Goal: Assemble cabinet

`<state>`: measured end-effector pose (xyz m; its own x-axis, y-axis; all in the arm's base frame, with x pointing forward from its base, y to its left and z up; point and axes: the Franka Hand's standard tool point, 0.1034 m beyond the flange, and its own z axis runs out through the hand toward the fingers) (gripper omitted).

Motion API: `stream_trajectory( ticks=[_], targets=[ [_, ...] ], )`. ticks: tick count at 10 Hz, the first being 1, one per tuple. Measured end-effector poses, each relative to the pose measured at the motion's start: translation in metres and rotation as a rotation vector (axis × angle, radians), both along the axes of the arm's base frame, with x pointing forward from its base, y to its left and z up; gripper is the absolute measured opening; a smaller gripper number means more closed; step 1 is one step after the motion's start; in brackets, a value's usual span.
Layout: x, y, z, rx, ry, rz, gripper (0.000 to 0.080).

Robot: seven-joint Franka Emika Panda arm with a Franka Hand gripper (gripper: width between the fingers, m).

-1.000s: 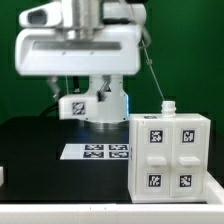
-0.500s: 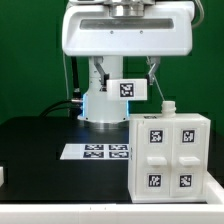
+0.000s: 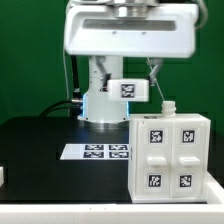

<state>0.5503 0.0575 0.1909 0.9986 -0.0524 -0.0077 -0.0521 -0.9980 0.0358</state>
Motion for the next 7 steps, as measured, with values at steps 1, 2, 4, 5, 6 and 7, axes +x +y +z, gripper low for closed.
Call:
stream_trajectory(
  ticks=[1, 2, 4, 5, 6, 7],
  targets=[
    [0.004, 0.013, 0.002, 0.001, -0.008, 0.004, 0.0550],
    [0.005, 0.019, 0.002, 0.003, -0.011, 0.008, 0.0550],
    [0.000, 0.025, -0.002, 0.004, -0.010, 0.021, 0.0550],
    [-0.004, 0.028, -0.007, 0.003, -0.006, 0.026, 0.0550],
    [-0.007, 0.031, -0.011, 0.004, -0.005, 0.031, 0.0550],
    [-0.008, 0.033, -0.013, 0.003, -0.003, 0.035, 0.0550]
  ],
)
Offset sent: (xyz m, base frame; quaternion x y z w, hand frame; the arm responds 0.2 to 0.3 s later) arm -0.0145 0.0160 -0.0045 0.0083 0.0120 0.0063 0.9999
